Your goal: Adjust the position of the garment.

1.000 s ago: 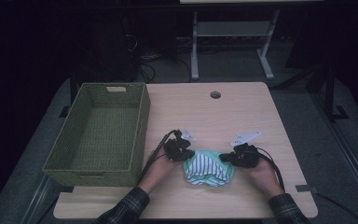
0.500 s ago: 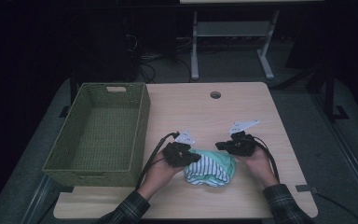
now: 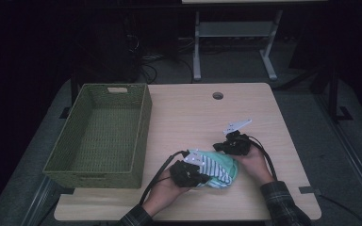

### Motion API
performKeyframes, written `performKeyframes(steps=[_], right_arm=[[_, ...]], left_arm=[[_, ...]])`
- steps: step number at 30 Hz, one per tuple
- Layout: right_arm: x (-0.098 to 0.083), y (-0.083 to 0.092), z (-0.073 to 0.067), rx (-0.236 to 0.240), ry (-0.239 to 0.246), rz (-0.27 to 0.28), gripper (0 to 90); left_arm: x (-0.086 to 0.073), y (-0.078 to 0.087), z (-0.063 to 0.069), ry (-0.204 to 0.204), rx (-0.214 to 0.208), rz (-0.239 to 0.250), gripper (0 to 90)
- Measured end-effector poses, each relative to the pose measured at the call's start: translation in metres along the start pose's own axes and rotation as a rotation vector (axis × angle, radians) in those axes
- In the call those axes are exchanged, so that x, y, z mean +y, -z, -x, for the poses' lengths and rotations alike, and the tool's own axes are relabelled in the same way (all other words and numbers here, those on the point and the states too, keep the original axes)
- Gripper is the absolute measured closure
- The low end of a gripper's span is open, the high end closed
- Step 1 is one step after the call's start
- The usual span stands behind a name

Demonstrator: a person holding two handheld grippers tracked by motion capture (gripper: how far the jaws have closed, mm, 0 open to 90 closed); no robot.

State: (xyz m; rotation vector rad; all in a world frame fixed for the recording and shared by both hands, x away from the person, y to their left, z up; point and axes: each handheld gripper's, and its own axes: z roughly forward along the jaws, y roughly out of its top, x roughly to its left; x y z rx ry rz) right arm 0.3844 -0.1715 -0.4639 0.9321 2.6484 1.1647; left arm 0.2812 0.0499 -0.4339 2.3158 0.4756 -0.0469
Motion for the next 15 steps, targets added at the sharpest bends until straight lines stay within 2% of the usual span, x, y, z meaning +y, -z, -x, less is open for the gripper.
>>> performKeyframes(steps=[7,15], right_arm=[[-0.003,-0.002,0.000,0.015,0.001,-0.009,89.9],[-0.005,-0.002,0.000,0.022,-0.006,-0.022,89.9]], left_arm=[[-0.003,-0.014,0.004,-0.012,-0.020,-0.040,89.2],[-0.006,-0.021,0.000,-0.009,-0.024,-0.077,89.0]])
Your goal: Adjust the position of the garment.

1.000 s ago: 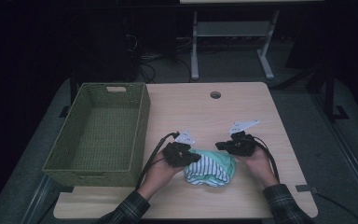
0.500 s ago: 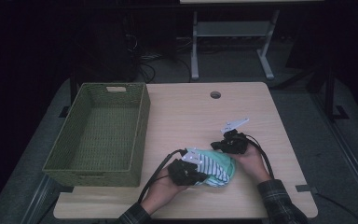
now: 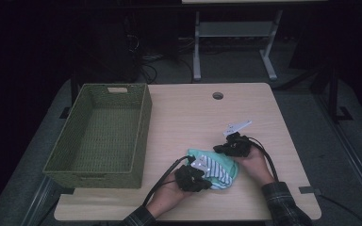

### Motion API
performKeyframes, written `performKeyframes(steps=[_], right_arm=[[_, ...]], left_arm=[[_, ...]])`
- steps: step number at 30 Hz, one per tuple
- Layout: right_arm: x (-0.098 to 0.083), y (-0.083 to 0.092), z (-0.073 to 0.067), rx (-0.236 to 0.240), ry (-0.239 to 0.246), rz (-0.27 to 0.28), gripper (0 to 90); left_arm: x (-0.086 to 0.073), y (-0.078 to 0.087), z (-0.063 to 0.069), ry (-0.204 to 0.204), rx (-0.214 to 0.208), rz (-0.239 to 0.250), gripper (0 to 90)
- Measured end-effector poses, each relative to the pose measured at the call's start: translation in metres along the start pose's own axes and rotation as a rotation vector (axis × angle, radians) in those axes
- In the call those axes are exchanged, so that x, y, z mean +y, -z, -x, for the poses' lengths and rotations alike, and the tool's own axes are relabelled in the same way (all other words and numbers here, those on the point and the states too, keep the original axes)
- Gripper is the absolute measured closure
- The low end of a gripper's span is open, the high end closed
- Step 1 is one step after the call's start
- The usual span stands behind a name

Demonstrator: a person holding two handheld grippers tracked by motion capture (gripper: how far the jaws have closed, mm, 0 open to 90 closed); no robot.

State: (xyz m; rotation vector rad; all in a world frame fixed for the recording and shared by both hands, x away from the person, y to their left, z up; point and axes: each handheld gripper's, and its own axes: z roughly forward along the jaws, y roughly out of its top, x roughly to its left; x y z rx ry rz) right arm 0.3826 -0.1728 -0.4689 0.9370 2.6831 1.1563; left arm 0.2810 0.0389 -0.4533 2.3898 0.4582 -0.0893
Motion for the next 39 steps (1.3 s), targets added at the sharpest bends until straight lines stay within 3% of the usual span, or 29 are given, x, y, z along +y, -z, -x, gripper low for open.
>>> performKeyframes(steps=[5,18,39], right_arm=[[-0.003,0.003,0.001,-0.007,0.006,0.000,89.9],[-0.012,0.014,0.005,-0.021,-0.007,-0.005,89.9],[-0.028,0.030,-0.010,-0.013,-0.009,-0.034,89.9]], left_arm=[[0.000,0.001,-0.002,-0.011,0.018,-0.010,88.7],[-0.005,0.006,-0.015,0.019,0.066,-0.008,87.5],[-0.010,0.022,-0.038,0.036,0.151,-0.031,87.1]])
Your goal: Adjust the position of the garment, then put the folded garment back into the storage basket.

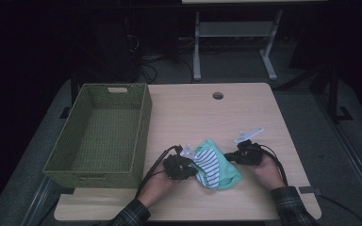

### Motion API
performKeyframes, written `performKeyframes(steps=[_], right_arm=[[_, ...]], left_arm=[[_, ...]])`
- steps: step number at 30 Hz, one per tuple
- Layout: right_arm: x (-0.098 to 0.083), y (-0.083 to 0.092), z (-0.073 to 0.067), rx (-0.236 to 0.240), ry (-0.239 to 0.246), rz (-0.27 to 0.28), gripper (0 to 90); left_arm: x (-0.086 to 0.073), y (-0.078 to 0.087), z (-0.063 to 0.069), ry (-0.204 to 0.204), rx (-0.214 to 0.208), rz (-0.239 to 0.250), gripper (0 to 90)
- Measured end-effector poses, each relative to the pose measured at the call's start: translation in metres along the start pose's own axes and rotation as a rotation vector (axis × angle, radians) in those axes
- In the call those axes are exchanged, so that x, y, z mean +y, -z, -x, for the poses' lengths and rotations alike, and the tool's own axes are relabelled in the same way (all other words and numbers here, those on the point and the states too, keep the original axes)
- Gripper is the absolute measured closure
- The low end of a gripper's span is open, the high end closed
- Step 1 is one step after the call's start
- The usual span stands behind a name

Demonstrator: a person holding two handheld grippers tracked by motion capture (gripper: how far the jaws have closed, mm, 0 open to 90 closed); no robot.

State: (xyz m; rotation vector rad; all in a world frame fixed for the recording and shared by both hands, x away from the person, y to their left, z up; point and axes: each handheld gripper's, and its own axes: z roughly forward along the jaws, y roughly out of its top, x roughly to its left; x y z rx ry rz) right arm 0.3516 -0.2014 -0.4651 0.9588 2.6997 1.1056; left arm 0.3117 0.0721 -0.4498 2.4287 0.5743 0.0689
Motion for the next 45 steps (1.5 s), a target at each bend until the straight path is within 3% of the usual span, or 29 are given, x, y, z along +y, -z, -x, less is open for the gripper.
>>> performKeyframes(steps=[17,33,39,45], right_arm=[[-0.013,0.010,-0.017,0.010,0.010,-0.013,89.8],[-0.025,0.014,-0.027,0.038,0.023,-0.013,89.2],[-0.027,0.020,-0.025,0.006,0.015,0.018,76.6],[-0.034,0.024,-0.023,-0.057,0.003,0.042,50.9]], left_arm=[[0.003,0.001,-0.010,0.002,0.034,-0.003,86.6],[0.013,-0.002,-0.027,-0.009,0.080,0.002,86.5],[0.010,0.007,-0.028,0.006,0.070,0.015,80.6],[0.010,0.014,-0.026,-0.009,0.045,0.014,65.7]])
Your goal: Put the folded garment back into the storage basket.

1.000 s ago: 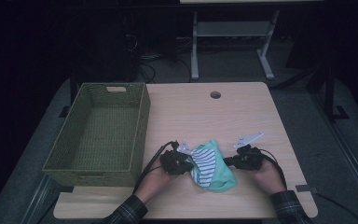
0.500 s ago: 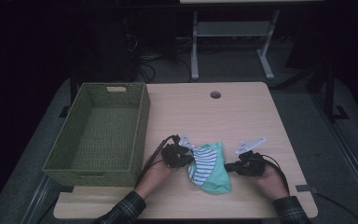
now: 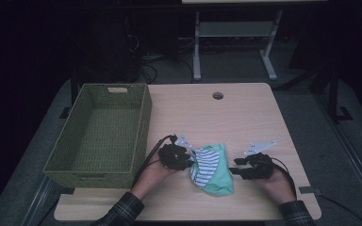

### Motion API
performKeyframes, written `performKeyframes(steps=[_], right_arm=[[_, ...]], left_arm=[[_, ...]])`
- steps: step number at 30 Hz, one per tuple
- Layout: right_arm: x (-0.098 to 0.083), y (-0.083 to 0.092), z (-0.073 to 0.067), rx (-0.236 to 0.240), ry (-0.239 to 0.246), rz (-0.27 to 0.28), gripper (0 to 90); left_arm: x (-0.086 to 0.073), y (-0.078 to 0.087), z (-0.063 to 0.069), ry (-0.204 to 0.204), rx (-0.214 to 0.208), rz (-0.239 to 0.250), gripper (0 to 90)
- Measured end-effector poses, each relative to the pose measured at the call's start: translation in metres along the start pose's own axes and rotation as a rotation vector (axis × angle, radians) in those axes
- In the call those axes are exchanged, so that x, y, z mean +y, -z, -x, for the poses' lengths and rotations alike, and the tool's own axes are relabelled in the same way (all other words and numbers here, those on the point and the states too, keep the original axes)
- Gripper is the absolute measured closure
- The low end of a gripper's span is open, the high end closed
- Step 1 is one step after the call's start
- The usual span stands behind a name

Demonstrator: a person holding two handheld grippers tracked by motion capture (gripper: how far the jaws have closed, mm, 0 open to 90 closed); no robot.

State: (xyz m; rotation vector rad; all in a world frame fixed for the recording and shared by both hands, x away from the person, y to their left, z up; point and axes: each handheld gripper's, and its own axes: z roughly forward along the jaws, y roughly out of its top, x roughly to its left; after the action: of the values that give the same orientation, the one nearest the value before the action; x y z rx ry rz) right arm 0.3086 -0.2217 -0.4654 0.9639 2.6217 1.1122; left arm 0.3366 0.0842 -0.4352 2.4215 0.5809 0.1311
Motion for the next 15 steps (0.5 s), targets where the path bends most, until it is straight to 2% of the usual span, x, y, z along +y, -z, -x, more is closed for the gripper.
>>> performKeyframes(steps=[2,7,10,12,14,15], right_arm=[[-0.005,0.003,0.002,-0.014,-0.018,0.009,42.7],[-0.017,0.009,0.009,-0.067,-0.045,0.033,26.2],[-0.024,0.012,0.012,-0.124,-0.062,0.025,20.1],[-0.028,0.014,0.013,-0.129,-0.075,0.027,18.2],[-0.030,0.015,0.014,-0.134,-0.089,0.039,14.8],[-0.032,0.014,0.015,-0.149,-0.078,0.042,13.3]], left_arm=[[0.001,0.002,0.001,-0.002,-0.013,0.005,60.2],[0.007,0.007,0.004,-0.028,-0.025,-0.019,46.5],[0.011,0.009,0.005,-0.047,-0.034,-0.018,43.8],[0.014,0.011,0.005,-0.077,-0.048,-0.049,41.5],[0.016,0.011,0.005,-0.083,-0.052,-0.052,40.1],[0.017,0.011,0.005,-0.087,-0.053,-0.049,39.7]])
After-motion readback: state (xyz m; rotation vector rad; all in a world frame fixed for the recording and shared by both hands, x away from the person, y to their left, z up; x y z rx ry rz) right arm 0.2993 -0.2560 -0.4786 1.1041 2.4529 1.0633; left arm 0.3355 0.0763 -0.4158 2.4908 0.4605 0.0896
